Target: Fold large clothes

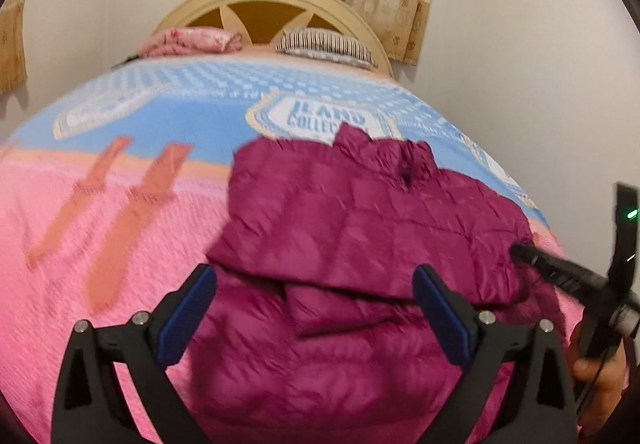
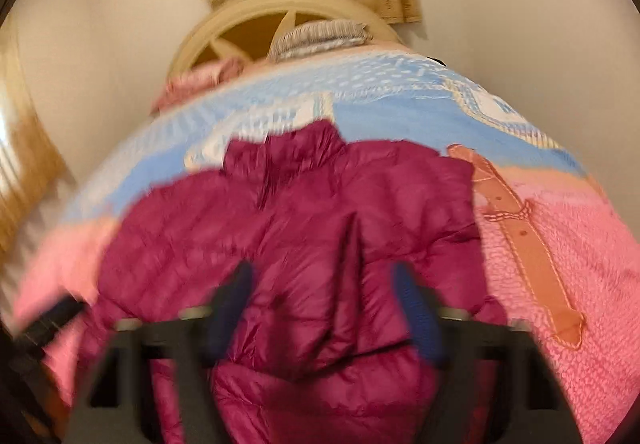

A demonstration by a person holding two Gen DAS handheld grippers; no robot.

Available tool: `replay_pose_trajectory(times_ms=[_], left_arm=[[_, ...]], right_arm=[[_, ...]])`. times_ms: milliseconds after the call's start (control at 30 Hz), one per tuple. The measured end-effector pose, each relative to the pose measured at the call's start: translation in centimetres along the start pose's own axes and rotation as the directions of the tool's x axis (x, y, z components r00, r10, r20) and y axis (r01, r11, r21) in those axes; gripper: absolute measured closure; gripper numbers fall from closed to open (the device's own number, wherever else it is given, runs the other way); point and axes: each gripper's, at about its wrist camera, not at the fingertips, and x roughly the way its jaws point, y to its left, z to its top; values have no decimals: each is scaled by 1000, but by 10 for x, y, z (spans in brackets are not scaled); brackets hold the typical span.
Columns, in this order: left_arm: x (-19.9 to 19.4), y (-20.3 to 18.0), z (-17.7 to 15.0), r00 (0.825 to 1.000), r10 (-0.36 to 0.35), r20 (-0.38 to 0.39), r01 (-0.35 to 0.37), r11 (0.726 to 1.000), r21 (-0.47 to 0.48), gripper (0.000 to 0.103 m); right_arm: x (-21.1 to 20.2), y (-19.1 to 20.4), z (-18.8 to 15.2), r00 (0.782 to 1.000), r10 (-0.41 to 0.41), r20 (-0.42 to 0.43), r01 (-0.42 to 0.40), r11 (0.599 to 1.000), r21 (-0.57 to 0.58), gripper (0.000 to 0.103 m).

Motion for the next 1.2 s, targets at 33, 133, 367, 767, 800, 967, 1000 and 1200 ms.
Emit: replay_pose_trajectory(times_ms=[33,133,367,767,800,967,1000,1200], left_arm=[[1,0,4,1000,22,14,-22,1000,21,3],[-2,8,15,997,58,40,-60,998,32,3],[45,10,56,995,92,30,-92,996,5,3],[137,55,22,964,183,-195,-213,967,-143,4],[138,57,21,962,184,-200,-215,965,-148,2],[140,49,18,944,245,-220,-270,959,-91,0],[139,50,17,945,244,-220,-269,959,-93,0],[109,54,13,934,334,-125,-352,921,-168,0]], right_arm=[[11,2,-3,999,-15,-34,15,1000,-7,86],[30,-1,-12,995,-66,-80,65,998,-6,86],[41,-4,-22,990,-110,-92,106,993,-48,86],[43,-3,-23,991,-101,-83,95,993,-73,86],[44,-3,-24,992,-101,-81,95,993,-73,86],[40,-12,-25,996,-42,-77,40,999,-20,85],[38,-17,-24,996,-14,-89,14,1000,1,85],[8,-43,30,996,65,-61,-51,976,214,80]])
